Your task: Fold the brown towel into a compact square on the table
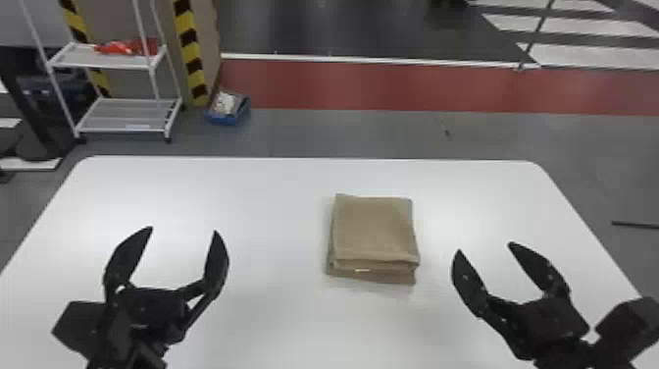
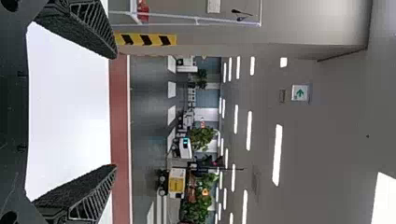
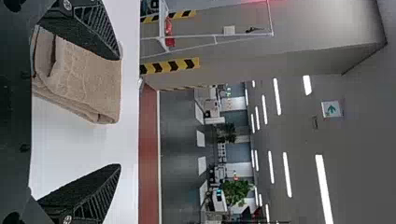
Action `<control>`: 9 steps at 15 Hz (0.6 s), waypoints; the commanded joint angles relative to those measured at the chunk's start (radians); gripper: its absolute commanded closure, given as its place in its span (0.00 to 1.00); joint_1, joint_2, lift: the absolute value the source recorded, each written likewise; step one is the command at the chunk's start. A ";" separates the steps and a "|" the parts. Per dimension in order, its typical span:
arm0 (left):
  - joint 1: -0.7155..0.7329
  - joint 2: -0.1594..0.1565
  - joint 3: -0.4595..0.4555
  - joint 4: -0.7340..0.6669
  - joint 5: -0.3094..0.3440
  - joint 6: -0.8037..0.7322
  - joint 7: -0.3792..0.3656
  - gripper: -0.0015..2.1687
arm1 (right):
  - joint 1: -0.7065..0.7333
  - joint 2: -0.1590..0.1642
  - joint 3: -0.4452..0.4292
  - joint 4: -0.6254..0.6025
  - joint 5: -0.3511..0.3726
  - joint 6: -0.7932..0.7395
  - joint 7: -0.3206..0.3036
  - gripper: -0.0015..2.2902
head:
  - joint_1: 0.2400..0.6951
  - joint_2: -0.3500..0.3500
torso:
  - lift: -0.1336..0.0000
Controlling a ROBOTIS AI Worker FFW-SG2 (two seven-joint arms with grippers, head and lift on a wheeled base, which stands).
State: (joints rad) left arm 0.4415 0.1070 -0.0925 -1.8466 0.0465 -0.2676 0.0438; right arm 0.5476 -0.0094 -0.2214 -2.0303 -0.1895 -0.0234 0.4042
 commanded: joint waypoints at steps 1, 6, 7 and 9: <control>0.049 0.010 0.030 -0.043 0.000 0.000 -0.002 0.01 | 0.035 0.010 0.008 -0.031 -0.001 -0.002 -0.025 0.03 | 1.00 0.38 | 0.18; 0.098 0.011 0.097 -0.281 0.009 0.328 -0.061 0.01 | 0.072 0.010 0.040 -0.219 0.042 0.216 -0.061 0.03 | 1.00 0.43 | 0.18; 0.098 0.007 0.097 -0.296 0.009 0.328 -0.061 0.01 | 0.074 0.010 0.053 -0.237 0.051 0.228 -0.062 0.03 | 1.00 0.45 | 0.18; 0.098 0.000 0.086 -0.304 0.009 0.316 -0.055 0.01 | 0.074 0.010 0.062 -0.254 0.055 0.228 -0.062 0.03 | 1.00 0.48 | 0.18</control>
State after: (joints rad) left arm 0.5396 0.1113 0.0004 -2.1436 0.0550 0.0532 -0.0125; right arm 0.6207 0.0000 -0.1667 -2.2731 -0.1377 0.2024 0.3421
